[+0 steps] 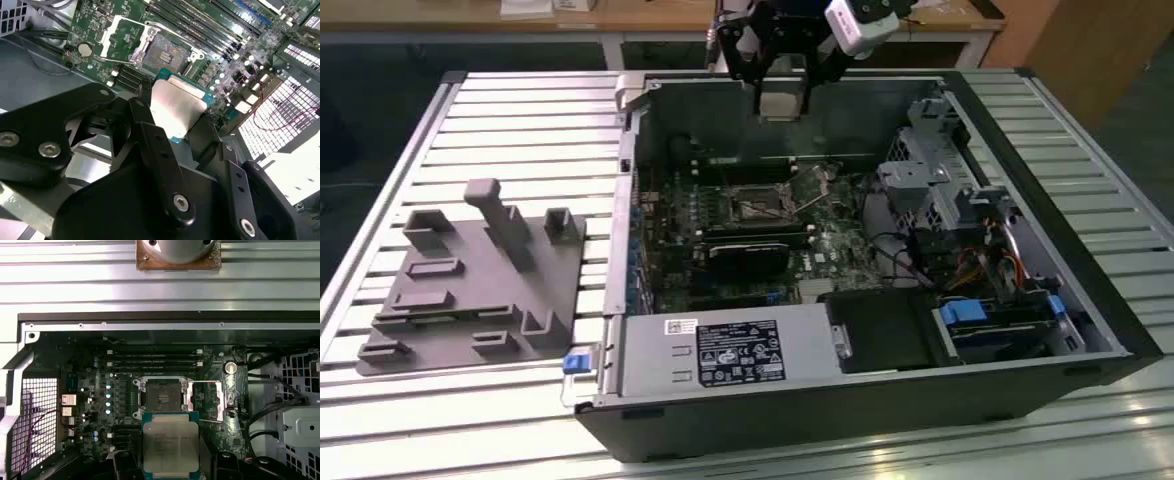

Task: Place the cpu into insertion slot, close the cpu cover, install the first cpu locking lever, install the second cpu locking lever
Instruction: 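Place the cpu into insertion slot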

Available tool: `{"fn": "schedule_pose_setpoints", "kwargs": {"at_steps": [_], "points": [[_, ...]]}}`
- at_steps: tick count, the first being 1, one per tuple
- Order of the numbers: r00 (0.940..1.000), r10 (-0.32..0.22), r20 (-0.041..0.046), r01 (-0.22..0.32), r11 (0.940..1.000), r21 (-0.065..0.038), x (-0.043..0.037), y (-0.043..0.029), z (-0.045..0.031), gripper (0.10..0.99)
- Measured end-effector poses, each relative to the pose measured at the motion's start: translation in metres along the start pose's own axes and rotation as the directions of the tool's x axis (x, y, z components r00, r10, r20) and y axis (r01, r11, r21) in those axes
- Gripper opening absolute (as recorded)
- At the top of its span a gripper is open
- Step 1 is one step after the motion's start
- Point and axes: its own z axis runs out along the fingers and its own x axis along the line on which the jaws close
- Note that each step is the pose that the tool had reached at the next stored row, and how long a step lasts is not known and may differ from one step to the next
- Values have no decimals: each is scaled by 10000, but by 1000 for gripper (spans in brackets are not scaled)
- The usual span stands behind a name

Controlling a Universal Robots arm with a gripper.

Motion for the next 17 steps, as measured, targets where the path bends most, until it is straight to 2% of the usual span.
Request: {"fn": "schedule_pose_setpoints", "kwargs": {"at_steps": [12,17], "points": [[10000,0,0,0,10000,1,0,0,0,537],[10000,-1,2,1,10000,8,-1,-5,58,537]]}}
